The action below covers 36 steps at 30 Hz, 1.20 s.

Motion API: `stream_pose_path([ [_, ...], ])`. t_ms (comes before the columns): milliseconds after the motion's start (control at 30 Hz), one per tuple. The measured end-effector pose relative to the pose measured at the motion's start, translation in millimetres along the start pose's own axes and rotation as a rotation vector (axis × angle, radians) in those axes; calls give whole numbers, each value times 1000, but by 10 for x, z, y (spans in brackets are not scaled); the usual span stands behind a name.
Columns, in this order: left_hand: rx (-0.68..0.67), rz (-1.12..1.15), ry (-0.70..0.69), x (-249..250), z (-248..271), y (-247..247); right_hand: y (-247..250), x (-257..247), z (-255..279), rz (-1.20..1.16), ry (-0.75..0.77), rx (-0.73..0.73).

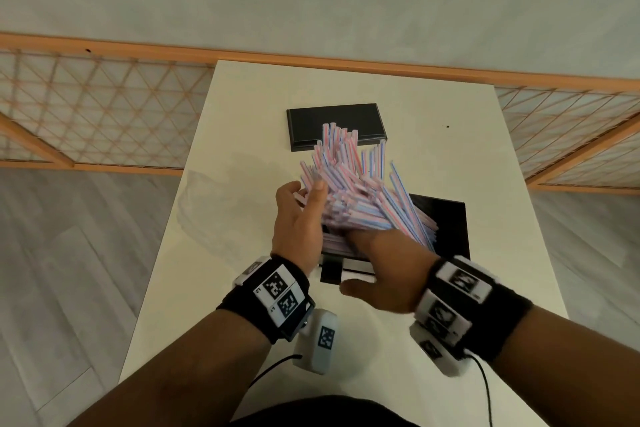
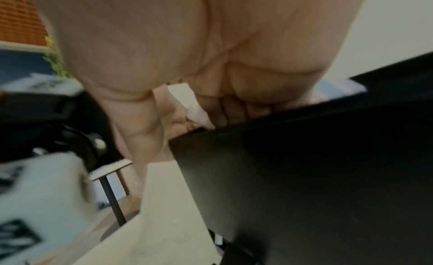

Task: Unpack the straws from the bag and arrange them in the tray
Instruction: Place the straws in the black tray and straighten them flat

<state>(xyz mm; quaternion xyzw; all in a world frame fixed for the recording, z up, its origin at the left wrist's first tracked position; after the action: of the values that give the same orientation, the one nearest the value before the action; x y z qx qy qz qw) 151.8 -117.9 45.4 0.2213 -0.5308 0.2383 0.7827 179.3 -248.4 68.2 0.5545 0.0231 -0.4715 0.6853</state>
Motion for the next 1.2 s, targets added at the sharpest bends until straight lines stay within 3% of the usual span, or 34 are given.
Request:
stream_pose_path([
  [100, -14, 20, 17, -3, 11, -17, 202, 152, 320, -32, -34, 144],
  [200, 29, 102, 25, 42, -6, 13, 494, 532, 512, -49, -215, 313],
  [267, 65, 106, 10, 86, -2, 29, 592, 737, 553, -45, -314, 334],
  [467, 109, 187, 3, 219, 28, 8, 330, 655, 380, -177, -214, 221],
  [633, 112, 211, 14, 177, 17, 34, 415, 696, 333, -194, -203, 290],
  [833, 140, 189, -22, 201, 37, 66, 122, 474, 203, -46, -25, 86],
  [933, 141, 195, -34, 216, 48, 94, 152, 509, 122, -28, -51, 96],
  [1067, 123, 175, 8, 109, 55, 110, 9, 500, 40, 157, -126, -46],
  [1200, 105, 180, 9, 129, 108, 75, -21, 456, -93, 158, -178, -91],
])
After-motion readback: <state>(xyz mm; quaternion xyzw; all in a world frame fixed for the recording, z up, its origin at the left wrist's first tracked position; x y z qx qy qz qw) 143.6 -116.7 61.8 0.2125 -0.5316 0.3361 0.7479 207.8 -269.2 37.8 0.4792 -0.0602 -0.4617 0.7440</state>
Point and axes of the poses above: each hand's wrist, its own z-axis away from the middle knuckle, its own y-axis out of the back of the hand, x = y × z, the point moved 10 cm from there along -z, towards the middle knuckle, and after that the axes turned 6 degrees about -z, right-handed, at the moved point
